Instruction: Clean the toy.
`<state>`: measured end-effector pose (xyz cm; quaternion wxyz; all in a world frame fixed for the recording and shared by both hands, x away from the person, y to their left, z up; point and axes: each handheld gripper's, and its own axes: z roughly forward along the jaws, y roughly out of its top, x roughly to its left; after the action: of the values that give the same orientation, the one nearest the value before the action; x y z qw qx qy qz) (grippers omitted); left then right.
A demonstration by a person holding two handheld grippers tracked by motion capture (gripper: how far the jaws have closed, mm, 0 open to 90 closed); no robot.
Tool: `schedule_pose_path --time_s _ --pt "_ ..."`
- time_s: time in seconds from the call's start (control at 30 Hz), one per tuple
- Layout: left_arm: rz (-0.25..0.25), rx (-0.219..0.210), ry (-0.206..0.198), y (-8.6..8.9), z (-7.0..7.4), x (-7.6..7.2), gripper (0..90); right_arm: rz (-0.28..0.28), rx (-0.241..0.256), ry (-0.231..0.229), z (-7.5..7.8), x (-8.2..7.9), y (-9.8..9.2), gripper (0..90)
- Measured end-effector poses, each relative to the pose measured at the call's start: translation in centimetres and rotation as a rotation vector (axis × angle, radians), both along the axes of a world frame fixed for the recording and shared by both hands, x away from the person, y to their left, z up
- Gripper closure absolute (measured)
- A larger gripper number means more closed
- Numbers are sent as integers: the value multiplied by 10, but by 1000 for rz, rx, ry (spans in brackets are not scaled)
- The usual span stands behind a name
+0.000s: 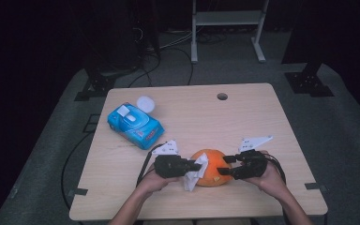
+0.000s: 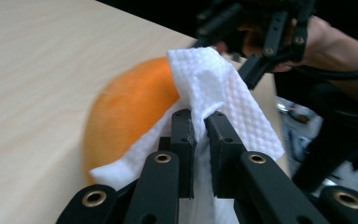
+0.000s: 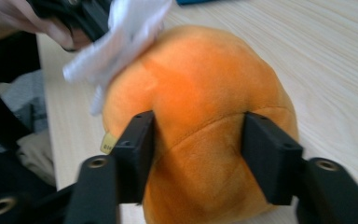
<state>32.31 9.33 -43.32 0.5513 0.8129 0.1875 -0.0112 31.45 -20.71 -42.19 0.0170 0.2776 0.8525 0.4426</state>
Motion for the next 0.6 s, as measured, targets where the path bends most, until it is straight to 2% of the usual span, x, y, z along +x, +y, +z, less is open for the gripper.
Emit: schedule_pose_path --time_s 0.13,0.3,0.4,0.5,0.57,0.6 --pt "10 3 3 4 -7 5 820 9 -3 12 -1 3 -3 510" --pt "41 35 8 13 -9 8 819 -6 3 18 -2 4 -8 526" --pt "49 29 10 13 -8 8 819 -17 7 22 -2 4 -8 538" --pt "47 -12 12 11 -3 7 819 -44 20 34 -2 4 -7 544" --pt "19 -78 18 8 2 5 819 -50 35 36 -2 4 -5 534" --pt "14 -78 6 5 5 3 819 -44 38 35 -2 3 -3 524"
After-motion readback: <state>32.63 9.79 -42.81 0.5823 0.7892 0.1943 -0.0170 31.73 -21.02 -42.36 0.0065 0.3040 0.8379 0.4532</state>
